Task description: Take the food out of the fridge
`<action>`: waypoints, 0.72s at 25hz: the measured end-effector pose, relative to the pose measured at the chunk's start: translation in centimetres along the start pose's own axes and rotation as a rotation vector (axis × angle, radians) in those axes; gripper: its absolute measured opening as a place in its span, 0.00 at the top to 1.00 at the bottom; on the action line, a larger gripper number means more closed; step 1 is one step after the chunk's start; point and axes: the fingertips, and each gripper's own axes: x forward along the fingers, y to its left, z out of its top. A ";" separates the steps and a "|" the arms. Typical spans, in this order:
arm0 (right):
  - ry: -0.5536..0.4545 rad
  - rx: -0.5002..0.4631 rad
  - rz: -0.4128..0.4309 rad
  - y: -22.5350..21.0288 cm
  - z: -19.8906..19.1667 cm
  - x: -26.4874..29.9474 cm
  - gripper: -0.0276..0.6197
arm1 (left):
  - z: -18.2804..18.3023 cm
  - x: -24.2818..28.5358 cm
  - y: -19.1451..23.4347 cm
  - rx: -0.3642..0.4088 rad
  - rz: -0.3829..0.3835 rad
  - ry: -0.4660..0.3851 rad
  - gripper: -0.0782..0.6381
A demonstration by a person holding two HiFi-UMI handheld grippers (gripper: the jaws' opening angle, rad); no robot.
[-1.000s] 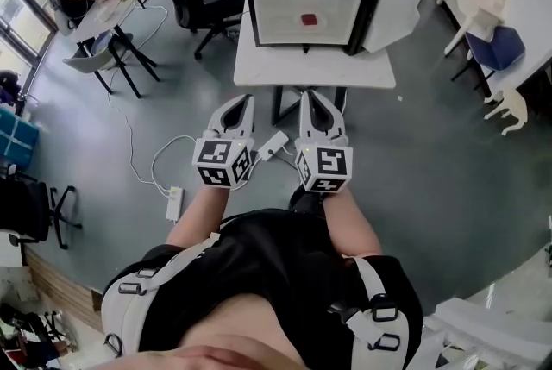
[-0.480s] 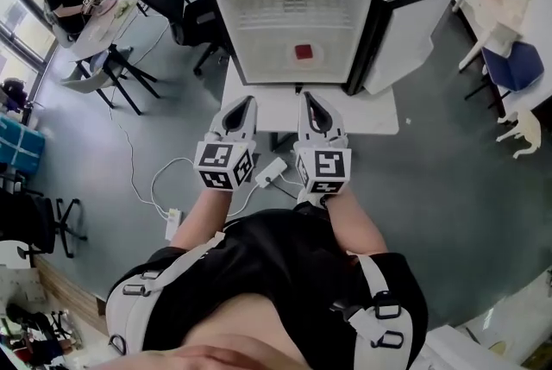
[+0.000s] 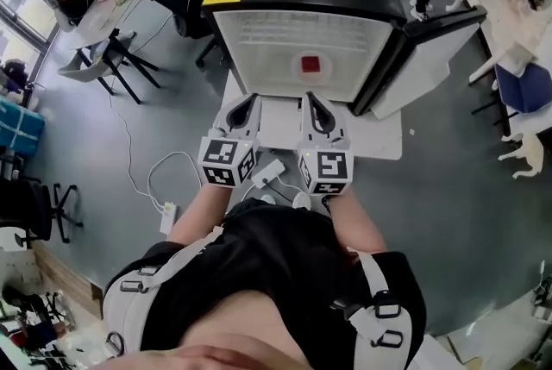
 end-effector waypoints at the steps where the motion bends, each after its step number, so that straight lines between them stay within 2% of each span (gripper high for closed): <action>1: 0.008 -0.001 0.000 0.0 -0.2 0.4 0.95 | 0.2 0.2 0.4 0.001 -0.002 0.000 0.89; 7: 0.066 -0.046 0.007 -0.5 -2.1 1.7 0.95 | 0.3 1.0 2.2 -0.010 0.001 0.001 0.89; 10: 0.105 -0.108 0.043 -0.8 -3.4 2.3 0.95 | -0.2 1.2 2.5 -0.022 -0.004 0.011 0.89; 12: 0.132 -0.178 0.098 -0.6 -4.2 2.5 0.91 | -0.5 1.3 2.6 -0.031 -0.008 0.018 0.89; 14: 0.168 -0.266 0.137 -0.8 -5.2 2.8 0.75 | -0.6 1.4 2.7 -0.038 -0.009 0.019 0.89; 18: 0.266 -0.524 0.165 -1.6 -9.1 3.6 0.67 | -1.4 1.3 2.7 -0.033 -0.011 0.039 0.89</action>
